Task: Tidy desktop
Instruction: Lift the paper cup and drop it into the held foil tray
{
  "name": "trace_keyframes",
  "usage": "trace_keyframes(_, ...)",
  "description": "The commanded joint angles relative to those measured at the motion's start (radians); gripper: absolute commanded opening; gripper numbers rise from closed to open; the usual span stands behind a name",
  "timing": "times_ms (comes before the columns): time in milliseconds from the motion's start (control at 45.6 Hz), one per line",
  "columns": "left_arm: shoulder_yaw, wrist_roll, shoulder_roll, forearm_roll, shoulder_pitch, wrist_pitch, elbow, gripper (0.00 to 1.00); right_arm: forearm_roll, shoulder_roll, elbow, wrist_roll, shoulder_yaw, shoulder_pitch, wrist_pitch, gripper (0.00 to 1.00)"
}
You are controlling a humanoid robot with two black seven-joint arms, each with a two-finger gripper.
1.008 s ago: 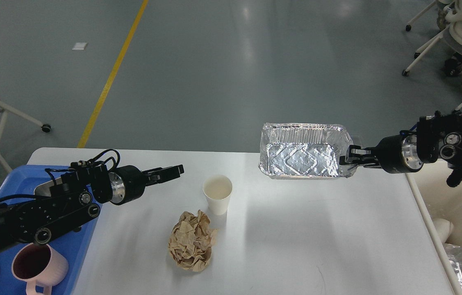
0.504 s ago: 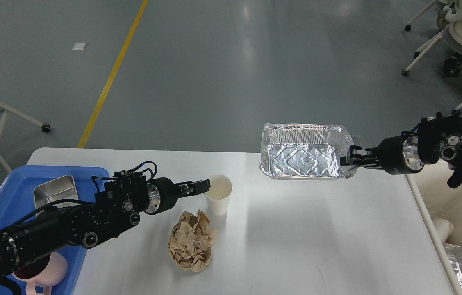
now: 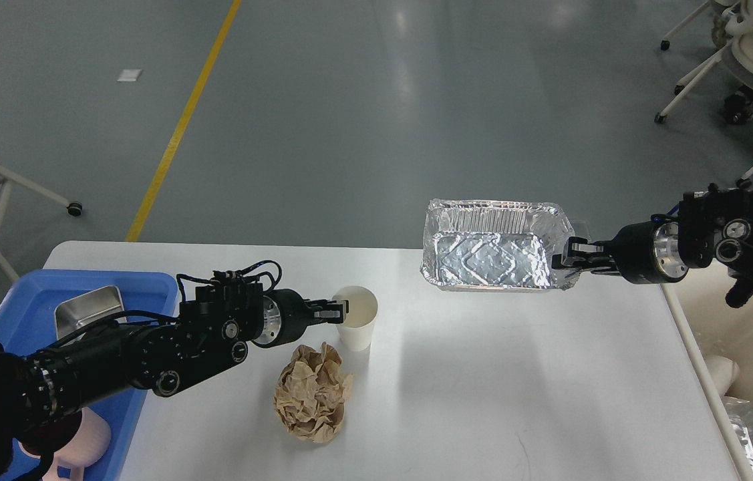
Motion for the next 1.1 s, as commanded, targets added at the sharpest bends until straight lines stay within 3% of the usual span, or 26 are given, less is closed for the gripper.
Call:
trace_keyframes(0,0.004,0.001,-0.006,0.001,-0.003,-0.010,0.001,0.00,0.000,0.000,0.000,0.000,0.001,-0.003,-0.001,0.00)
trace_keyframes(241,0.014,-0.001,0.046,-0.002,-0.026,-0.035,-0.036,0.00,0.003,0.000,0.000,0.001,0.003,-0.005,-0.001,0.00)
trace_keyframes(526,-0.004,-0.008,0.394,-0.071,-0.139,-0.078,-0.279,0.00,0.023,0.008,-0.002,0.001,0.003,-0.020,-0.001,0.00)
trace_keyframes(635,-0.006,-0.044,0.554,-0.111,-0.182,-0.110,-0.374,0.00,0.023,0.009,-0.002,0.001,0.003,-0.021,-0.001,0.00)
trace_keyframes(832,-0.006,-0.048,0.711,-0.175,-0.348,-0.205,-0.476,0.00,0.023,0.018,0.006,0.000,0.003,-0.035,-0.012,0.00)
trace_keyframes(986,0.007,-0.048,0.711,-0.213,-0.555,-0.314,-0.468,0.00,0.023,0.017,0.011,0.001,0.003,-0.035,-0.013,0.00)
trace_keyframes(1073,0.013,-0.045,0.691,-0.216,-0.630,-0.335,-0.457,0.00,0.023,0.017,0.012,0.001,0.003,-0.035,-0.013,0.00)
